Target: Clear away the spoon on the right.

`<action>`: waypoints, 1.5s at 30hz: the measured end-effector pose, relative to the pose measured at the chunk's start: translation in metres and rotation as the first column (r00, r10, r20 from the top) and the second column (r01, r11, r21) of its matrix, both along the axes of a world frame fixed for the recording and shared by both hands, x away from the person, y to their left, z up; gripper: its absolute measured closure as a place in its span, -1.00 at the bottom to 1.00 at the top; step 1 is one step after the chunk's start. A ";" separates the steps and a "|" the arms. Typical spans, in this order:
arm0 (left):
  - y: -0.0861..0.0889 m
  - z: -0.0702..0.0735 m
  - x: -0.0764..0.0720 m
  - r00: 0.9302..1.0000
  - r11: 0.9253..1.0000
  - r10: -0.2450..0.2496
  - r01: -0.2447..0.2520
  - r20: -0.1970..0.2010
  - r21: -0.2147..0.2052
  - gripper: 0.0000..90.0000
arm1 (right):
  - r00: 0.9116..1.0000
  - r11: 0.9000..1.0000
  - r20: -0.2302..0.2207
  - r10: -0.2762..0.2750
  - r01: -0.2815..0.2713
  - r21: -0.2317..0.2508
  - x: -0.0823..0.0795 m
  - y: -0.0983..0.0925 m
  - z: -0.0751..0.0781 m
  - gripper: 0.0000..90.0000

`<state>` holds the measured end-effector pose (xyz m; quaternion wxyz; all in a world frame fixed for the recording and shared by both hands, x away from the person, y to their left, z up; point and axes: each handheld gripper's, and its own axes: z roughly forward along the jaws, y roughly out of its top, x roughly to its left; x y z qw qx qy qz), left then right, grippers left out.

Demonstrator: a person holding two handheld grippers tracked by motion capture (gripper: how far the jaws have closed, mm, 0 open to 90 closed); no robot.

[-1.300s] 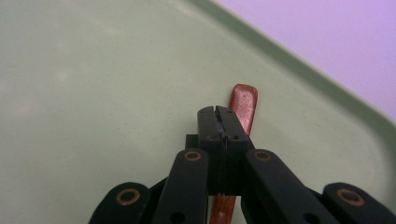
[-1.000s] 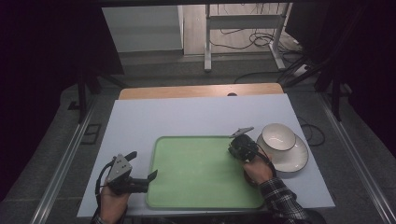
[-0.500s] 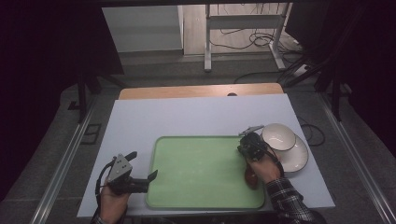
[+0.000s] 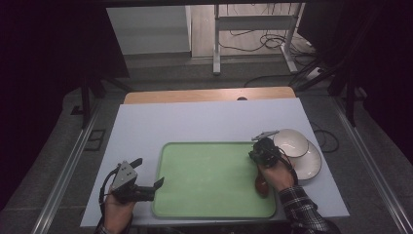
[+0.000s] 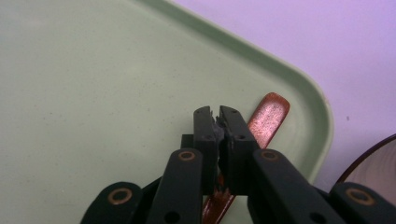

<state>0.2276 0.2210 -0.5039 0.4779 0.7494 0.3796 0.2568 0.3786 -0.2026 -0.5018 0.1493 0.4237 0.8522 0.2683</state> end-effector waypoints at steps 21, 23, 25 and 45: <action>0.000 0.000 0.000 1.000 1.000 0.000 0.000 -0.002 0.001 -0.98 | 0.998 0.999 0.042 0.037 -0.038 0.020 -0.004 0.004 0.009 0.31; 0.000 0.000 0.000 1.000 1.000 -0.001 0.001 -0.002 0.002 -0.98 | 0.998 0.999 0.045 0.040 -0.041 0.023 -0.004 0.004 0.010 0.25; 0.000 0.000 0.000 1.000 1.000 0.000 0.000 -0.002 0.001 -0.98 | 0.998 0.999 0.049 0.042 -0.043 0.024 -0.004 0.005 0.011 0.14; 0.000 0.000 0.000 1.000 1.000 -0.001 0.001 -0.002 0.002 -0.98 | 0.992 0.996 0.107 0.072 -0.077 0.039 -0.005 0.005 0.020 -0.43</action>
